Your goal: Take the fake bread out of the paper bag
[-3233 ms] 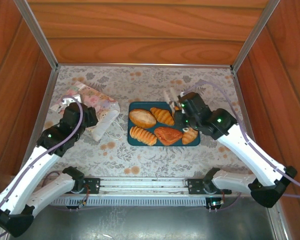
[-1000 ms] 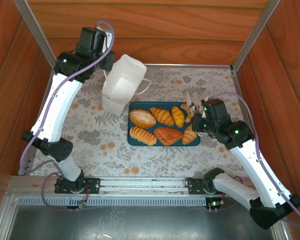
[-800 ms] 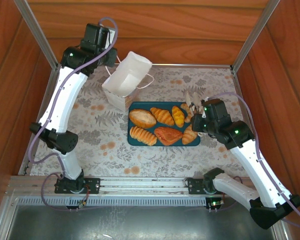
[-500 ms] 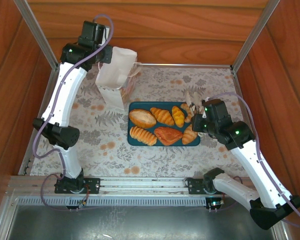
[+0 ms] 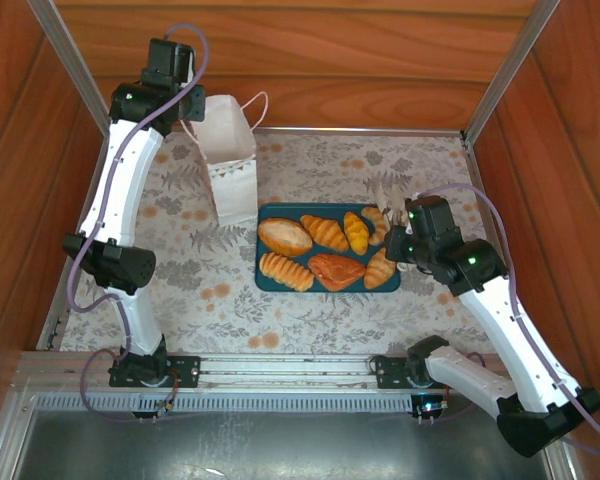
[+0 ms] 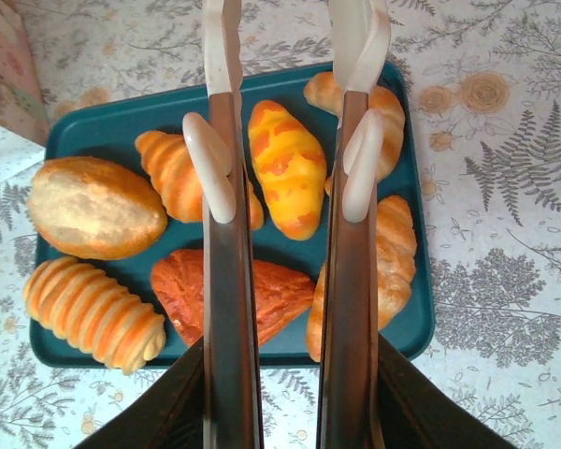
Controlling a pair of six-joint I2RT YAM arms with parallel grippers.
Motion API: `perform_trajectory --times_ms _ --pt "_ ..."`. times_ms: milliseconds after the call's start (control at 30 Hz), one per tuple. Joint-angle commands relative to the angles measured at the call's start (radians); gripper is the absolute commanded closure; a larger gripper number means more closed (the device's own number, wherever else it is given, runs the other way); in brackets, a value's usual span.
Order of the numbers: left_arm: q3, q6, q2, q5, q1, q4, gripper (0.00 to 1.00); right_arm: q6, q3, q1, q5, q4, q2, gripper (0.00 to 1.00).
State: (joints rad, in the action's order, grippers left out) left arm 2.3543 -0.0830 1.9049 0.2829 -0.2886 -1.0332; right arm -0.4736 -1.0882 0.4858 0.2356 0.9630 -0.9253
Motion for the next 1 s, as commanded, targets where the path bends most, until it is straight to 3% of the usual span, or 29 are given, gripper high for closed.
perform_trajectory --times_ms 0,133,533,800,967 --pt "-0.027 0.000 -0.041 0.014 0.003 -0.010 0.41 0.045 -0.034 -0.036 0.028 -0.015 -0.016 0.61" --pt "-0.110 -0.030 -0.114 -0.015 0.003 -0.012 0.23 0.077 -0.047 -0.091 -0.006 -0.027 -0.032 0.62" --pt "-0.466 -0.133 -0.356 -0.043 0.006 -0.015 0.00 0.147 -0.065 -0.254 -0.101 -0.058 -0.042 0.62" --pt "-0.574 -0.193 -0.437 -0.090 0.006 -0.009 0.00 0.154 -0.046 -0.290 -0.109 -0.073 -0.036 0.62" --pt "-0.889 -0.273 -0.652 -0.085 0.006 0.134 0.00 0.184 -0.013 -0.382 -0.134 -0.122 -0.065 0.63"
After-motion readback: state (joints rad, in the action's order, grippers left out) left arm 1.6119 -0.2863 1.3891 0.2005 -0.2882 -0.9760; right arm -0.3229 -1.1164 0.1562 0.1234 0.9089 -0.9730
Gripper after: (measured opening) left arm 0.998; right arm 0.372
